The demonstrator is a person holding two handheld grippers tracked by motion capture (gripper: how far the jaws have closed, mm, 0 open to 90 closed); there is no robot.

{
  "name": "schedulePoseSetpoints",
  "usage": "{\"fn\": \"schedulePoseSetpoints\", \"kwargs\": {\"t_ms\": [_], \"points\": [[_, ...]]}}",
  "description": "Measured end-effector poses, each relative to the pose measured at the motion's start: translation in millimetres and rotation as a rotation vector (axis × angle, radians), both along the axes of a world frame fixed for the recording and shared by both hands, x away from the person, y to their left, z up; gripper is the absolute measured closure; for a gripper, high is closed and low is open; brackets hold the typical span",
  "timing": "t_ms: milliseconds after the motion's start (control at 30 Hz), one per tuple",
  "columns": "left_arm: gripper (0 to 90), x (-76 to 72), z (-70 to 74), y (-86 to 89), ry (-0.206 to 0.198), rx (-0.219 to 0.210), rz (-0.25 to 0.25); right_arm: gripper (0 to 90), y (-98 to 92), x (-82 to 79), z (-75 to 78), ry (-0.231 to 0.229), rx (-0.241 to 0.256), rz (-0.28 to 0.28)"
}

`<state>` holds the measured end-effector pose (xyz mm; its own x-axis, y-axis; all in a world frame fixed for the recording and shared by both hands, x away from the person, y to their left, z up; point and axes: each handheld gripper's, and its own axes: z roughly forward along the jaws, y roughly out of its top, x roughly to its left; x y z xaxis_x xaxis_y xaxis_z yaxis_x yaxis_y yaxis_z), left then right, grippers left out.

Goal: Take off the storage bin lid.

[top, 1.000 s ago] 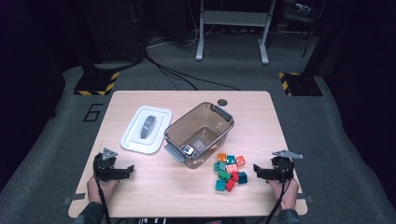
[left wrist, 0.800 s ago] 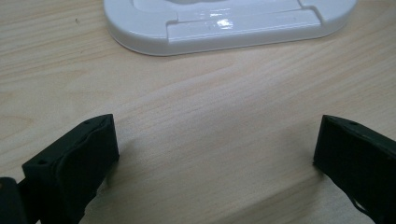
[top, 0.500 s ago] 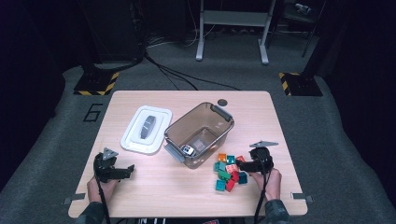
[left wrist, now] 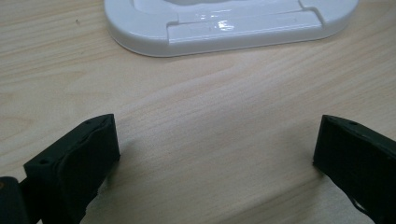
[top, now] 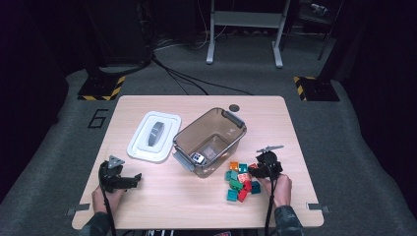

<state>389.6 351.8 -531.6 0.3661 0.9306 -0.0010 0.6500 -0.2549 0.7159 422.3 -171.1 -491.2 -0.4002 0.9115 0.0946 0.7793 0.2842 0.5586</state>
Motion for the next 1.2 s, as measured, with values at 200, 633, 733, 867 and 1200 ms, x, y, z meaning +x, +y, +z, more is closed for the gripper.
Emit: {"fn": "schedulePoseSetpoints", "kwargs": {"t_ms": [200, 633, 733, 867, 1200], "points": [[0.1, 0.1, -0.1, 0.0, -0.001, 0.0, -0.001, 58.5, -0.7, -2.2, -0.9, 0.001, 0.005, -0.017], [0.1, 1.1, -0.1, -0.6, -0.002, 0.0, 0.002, 59.0, -9.3, -4.1, 15.8, -0.059, 0.048, -0.024], [0.1, 1.4, -0.3, -0.7, -0.005, -0.001, 0.002, 59.0, -12.2, -4.8, 24.2, -0.081, 0.068, -0.024], [0.1, 2.1, -0.5, -1.4, -0.007, -0.006, 0.007, 59.1, -14.9, -3.5, 30.5, -0.101, 0.08, -0.025], [0.2, 2.7, -0.6, -1.6, -0.01, -0.003, 0.005, 59.1, -14.4, 2.2, 52.1, -0.134, 0.083, -0.015]]}}
